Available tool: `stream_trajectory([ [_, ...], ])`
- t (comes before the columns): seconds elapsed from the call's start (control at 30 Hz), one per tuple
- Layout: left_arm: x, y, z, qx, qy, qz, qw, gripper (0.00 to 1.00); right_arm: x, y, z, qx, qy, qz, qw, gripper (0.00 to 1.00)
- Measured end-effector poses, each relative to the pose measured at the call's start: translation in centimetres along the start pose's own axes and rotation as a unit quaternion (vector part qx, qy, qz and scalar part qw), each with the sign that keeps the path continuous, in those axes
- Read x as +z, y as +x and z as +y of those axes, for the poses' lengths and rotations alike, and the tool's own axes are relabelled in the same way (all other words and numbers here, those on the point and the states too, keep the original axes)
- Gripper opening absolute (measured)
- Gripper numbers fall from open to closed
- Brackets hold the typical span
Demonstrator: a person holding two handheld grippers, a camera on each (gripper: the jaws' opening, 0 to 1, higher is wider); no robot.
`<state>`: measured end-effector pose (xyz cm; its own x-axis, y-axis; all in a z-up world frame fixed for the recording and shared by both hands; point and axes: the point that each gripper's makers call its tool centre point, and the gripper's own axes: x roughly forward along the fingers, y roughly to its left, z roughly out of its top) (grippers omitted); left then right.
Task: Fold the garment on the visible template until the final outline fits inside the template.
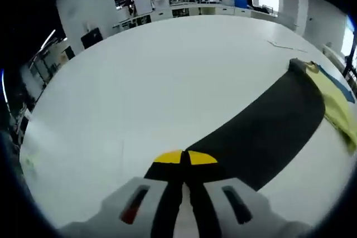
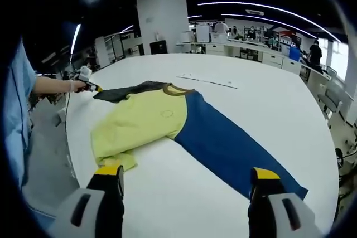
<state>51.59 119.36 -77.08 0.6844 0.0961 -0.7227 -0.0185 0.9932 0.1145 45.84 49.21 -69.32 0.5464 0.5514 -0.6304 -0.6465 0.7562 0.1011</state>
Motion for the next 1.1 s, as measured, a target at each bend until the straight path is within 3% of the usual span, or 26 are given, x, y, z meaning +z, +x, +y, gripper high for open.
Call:
stream_trajectory([
  [0.13, 0.9, 0.6, 0.9, 0.021, 0.037, -0.001, 0.9991, 0.0, -0.2, 0.3, 0.5, 0.004, 0.003, 0.002, 1.0, 0.94],
  [0.23, 1.2, 1.2, 1.4, 0.023, 0.029, -0.001, 0.9993, 0.0, -0.6, 0.4, 0.9, 0.009, 0.01, 0.008, 0.9999, 0.92],
  [0.4, 1.4, 1.4, 2.1, 0.04, 0.057, 0.004, 0.9976, 0.0, -0.9, 0.4, 1.6, 0.011, 0.012, 0.009, 0.9998, 0.93],
  [0.6, 1.6, 1.4, 1.9, 0.041, 0.059, 0.001, 0.9974, 0.0, -1.4, 0.4, 2.3, 0.013, 0.017, 0.01, 0.9997, 0.93],
  [0.83, 2.6, 1.0, 1.9, 0.039, 0.064, -0.021, 0.997, 0.33, -1.9, 0.4, 2.7, 0.018, 0.022, 0.012, 0.9995, 0.93],
  [1.1, 3.8, -0.2, 0.4, 0.001, 0.041, -0.059, 0.9974, 0.61, -1.5, 0.3, 2.9, 0.021, 0.021, 0.003, 0.9995, 0.93],
])
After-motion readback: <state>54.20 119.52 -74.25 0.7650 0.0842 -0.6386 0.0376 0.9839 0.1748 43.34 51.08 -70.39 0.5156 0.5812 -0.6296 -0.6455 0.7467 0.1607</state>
